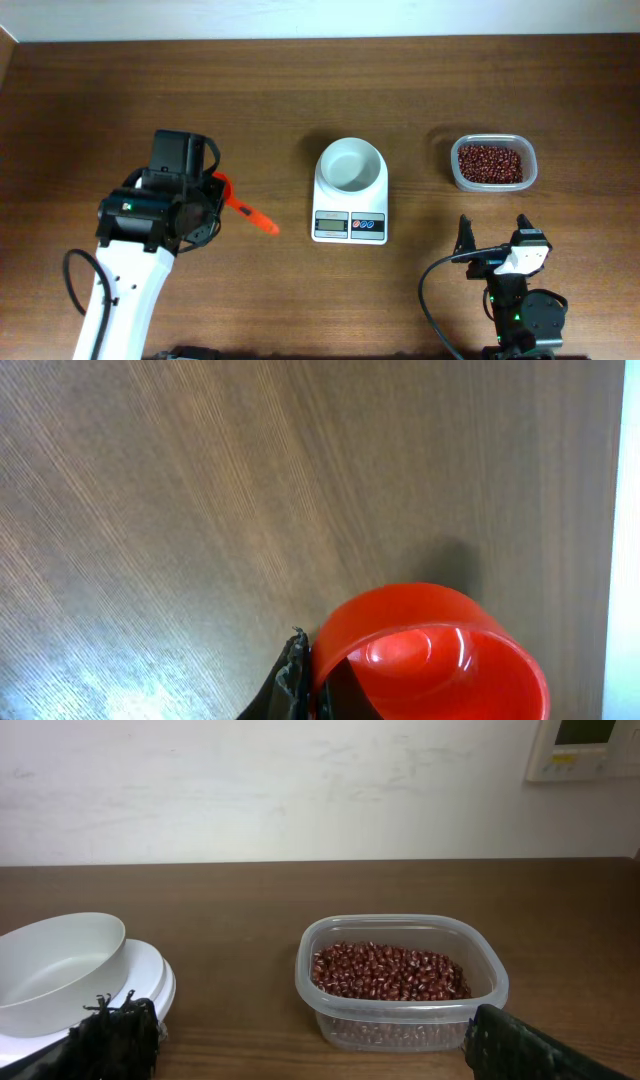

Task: Scoop and weigh 50g on scale
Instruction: 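Bring the right gripper to the scoop handle held by the left gripper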

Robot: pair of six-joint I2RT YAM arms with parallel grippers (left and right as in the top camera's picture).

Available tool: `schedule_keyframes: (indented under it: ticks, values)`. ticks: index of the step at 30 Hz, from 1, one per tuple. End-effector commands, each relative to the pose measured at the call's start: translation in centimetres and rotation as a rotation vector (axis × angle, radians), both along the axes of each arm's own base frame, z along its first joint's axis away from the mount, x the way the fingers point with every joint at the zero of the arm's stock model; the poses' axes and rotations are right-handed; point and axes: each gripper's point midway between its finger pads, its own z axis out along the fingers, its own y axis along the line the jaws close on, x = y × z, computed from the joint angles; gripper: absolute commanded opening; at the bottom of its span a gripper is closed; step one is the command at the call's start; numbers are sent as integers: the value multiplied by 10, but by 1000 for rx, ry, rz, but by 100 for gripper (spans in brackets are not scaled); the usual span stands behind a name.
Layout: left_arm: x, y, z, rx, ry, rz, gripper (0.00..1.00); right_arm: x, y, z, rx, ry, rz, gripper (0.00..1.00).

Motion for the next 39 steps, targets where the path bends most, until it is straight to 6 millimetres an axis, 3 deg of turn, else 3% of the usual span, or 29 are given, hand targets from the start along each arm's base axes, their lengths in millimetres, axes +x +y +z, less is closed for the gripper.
schedule_keyframes:
  ticks: [1, 7, 9, 10, 14, 16, 19, 20, 23, 27, 30, 31, 35, 39]
  values:
    - [-2, 4, 3, 12, -10, 25, 0, 0, 1, -3, -8, 1, 5, 99]
    - [-6, 8, 2, 28, 6, 55, 0, 0, 1, -2, -7, 1, 6, 99]
    - [-6, 8, 2, 6, 4, 99, 0, 0, 10, -1, 42, -3, 54, 99]
    - [-6, 8, 2, -4, 4, 122, 0, -1, 20, 2, 162, -3, 102, 99]
    - [-11, 3, -7, -60, 55, 208, 0, -15, 68, 6, 1023, 204, 306, 99]
    - [-10, -1, -11, -78, 74, 200, 0, -19, 77, 6, 1207, 283, 332, 99]
    - [-9, -4, -15, -91, 96, 194, 0, -14, 66, 18, 1224, 198, 298, 99]
    - [-9, -4, -15, -91, 96, 194, 0, -15, 66, 37, 1128, 108, 352, 99]
    - [-9, -4, -15, -90, 95, 194, 0, -24, 80, 51, 881, 52, 475, 99]
    - [-9, -4, -15, -91, 95, 194, 0, -28, 92, 51, 816, 214, 490, 99]
    - [-10, -11, -15, -127, 105, 180, 0, -32, 115, 60, 848, 374, 605, 99]
    - [-11, -18, -15, -164, 114, 166, 0, -37, 132, 73, 861, 447, 739, 99]
    - [-24, -24, -18, -237, 180, 279, 0, -30, 149, 98, 982, 518, 901, 99]
    - [-38, -30, -20, -283, 247, 337, 0, -14, 163, 74, 1062, 660, 886, 99]
